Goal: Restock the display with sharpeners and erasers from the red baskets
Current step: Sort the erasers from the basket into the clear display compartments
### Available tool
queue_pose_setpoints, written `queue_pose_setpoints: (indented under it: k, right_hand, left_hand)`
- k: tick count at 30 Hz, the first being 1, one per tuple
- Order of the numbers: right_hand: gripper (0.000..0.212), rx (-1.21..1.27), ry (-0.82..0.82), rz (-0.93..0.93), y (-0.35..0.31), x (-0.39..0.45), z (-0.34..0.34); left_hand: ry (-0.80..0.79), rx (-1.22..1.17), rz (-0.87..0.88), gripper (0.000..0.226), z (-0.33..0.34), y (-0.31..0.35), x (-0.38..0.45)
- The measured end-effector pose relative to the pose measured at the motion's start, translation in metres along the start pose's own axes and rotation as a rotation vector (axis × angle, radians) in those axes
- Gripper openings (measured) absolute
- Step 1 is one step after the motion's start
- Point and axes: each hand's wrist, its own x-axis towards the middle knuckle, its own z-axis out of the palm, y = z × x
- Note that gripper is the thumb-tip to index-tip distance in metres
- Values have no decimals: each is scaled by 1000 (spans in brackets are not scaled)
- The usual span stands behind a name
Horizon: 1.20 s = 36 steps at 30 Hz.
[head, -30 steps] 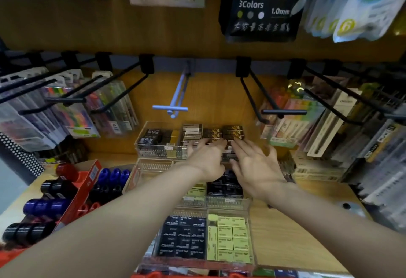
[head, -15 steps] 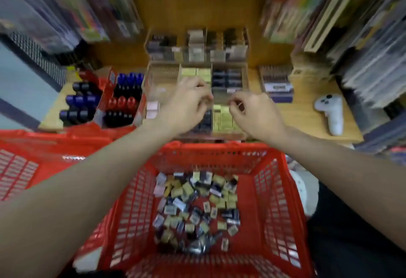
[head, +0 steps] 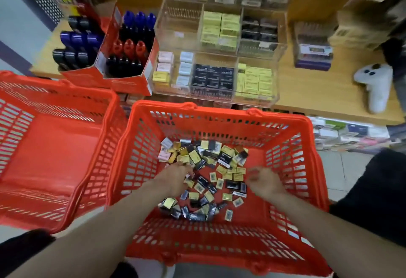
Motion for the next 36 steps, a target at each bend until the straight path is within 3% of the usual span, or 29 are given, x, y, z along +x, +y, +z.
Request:
queue_pose_setpoints:
  k: [3,6,9,15,17,19,23,27,31,36]
  right_hand:
    - [44,-69,44,-76,-4,19,22]
    - [44,-102,73,-179,-21,34,38]
    - [36,-149,84,-244,-31,46,53]
    - [31,-191,133,-204,-33,57,61]
    - [27,-158,128,-186,-32,57,62]
    - [23,-82,98,-171,-31,56,62]
    - [21,133,113,-143,-24,51,52]
    - [30,190,128,-164,-21,51,41]
    - [46,69,188,-363,-34,58,46]
    - [38,-263,216,-548,-58,73,74]
  left_hand:
    - [100,-159,-52,50,15,-4,27]
    - [250,-272,-78,42,24,-4,51]
    - [344,-213,-118,39,37,-3,69]
    - [518,-110,-112,34,58,5,86]
    - [565,-184,-81,27,61,5,84]
    - [600,-456,-96,16,59,6,77]
    - [502,-1211,-272,15,45,8,69]
    - [251,-1721,-231,33,30,10,63]
    - [212,-1802,-301,18,25,8,61]
    - [274,-1436,-368,8,33,0,66]
